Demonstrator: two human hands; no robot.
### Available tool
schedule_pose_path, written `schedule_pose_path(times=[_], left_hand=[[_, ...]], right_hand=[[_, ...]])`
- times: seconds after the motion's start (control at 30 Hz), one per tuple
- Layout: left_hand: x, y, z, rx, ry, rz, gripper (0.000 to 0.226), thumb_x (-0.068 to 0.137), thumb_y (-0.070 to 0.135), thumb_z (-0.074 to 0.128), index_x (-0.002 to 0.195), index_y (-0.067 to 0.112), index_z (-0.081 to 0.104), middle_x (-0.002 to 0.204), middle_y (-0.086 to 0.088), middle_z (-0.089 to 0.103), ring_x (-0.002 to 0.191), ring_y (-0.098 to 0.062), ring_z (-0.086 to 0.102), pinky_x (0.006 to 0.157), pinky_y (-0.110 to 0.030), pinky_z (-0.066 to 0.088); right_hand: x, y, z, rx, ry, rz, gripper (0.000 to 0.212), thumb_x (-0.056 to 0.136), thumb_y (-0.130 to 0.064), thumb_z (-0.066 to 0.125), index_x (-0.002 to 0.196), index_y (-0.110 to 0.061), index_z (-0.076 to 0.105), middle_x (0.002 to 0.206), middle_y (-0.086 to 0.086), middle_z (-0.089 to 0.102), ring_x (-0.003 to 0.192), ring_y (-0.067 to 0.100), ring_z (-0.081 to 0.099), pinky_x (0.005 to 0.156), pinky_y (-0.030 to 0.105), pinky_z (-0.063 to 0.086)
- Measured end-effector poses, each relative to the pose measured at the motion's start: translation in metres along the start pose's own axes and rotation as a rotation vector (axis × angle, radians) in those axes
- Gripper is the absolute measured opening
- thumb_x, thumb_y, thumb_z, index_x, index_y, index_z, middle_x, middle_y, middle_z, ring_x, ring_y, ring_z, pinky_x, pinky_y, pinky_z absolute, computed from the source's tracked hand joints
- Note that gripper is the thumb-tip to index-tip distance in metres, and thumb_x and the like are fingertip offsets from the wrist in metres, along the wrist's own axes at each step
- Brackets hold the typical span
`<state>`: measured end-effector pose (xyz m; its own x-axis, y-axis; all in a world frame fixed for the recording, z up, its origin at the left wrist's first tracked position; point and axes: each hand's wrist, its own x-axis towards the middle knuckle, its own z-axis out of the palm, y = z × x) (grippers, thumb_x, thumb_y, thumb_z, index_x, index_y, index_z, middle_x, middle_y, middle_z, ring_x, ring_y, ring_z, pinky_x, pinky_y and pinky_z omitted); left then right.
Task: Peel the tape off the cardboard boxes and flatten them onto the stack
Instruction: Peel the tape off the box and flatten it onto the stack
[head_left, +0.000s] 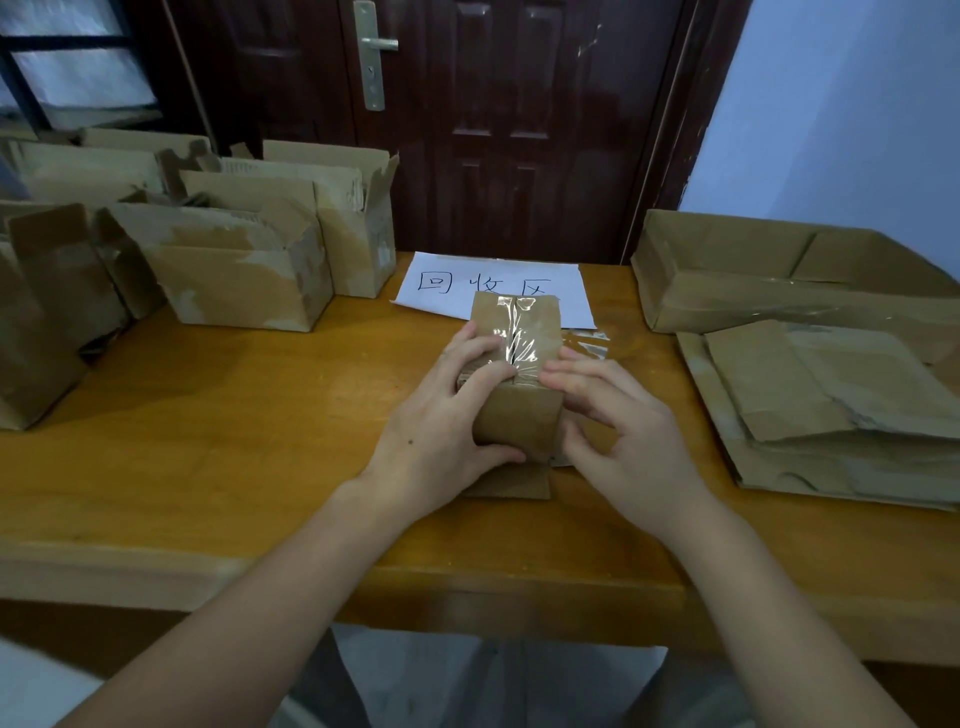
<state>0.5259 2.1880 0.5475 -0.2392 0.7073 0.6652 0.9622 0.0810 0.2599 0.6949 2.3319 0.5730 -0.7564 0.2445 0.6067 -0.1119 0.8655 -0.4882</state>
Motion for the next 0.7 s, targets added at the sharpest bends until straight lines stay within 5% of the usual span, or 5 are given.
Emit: schedule_pose_path(times=[0.17, 0.4, 0.57, 0.7], left_hand=[[0.001, 0.0, -0.006, -0.004, -0.032, -0.02, 0.08, 0.071, 0.037, 0.093, 0.137, 0.026, 0.049, 0.156, 0.002, 0.039, 0.154, -0.023, 0.027, 0.101, -0.048, 0.052], [0.0, -0.003, -0.008, 0.004, -0.103, 0.002, 0.089, 0.075, 0.043, 0.088, 0.146, 0.024, 0.038, 0.162, 0.003, 0.026, 0.158, -0.018, 0.012, 0.102, -0.033, 0.047], [0.0, 0.007, 0.0, 0.018, -0.045, -0.054, 0.103, 0.065, 0.051, 0.094, 0.144, 0.021, 0.035, 0.158, -0.005, 0.03, 0.156, -0.022, 0.018, 0.109, -0.044, 0.049], [0.0, 0.006, 0.002, 0.045, -0.022, -0.038, 0.099, 0.063, 0.048, 0.093, 0.14, 0.021, 0.039, 0.155, -0.004, 0.034, 0.154, -0.023, 0.023, 0.11, -0.04, 0.045]], right_hand=[[0.001, 0.0, -0.002, -0.014, -0.017, -0.012, 0.049, 0.088, 0.009, 0.067, 0.132, -0.011, 0.065, 0.138, -0.002, 0.058, 0.142, 0.01, 0.042, 0.106, 0.044, 0.051], [0.0, -0.001, 0.0, 0.014, -0.01, 0.008, 0.048, 0.089, 0.008, 0.066, 0.133, -0.011, 0.064, 0.139, -0.002, 0.057, 0.144, 0.011, 0.041, 0.106, 0.046, 0.051], [0.0, -0.003, 0.001, 0.026, 0.002, 0.001, 0.049, 0.088, 0.01, 0.067, 0.133, -0.01, 0.064, 0.14, -0.001, 0.057, 0.144, 0.01, 0.04, 0.105, 0.038, 0.052], [0.0, -0.004, 0.0, 0.019, -0.003, 0.007, 0.05, 0.089, 0.01, 0.066, 0.134, -0.011, 0.063, 0.14, -0.002, 0.056, 0.144, 0.008, 0.04, 0.106, 0.033, 0.051]])
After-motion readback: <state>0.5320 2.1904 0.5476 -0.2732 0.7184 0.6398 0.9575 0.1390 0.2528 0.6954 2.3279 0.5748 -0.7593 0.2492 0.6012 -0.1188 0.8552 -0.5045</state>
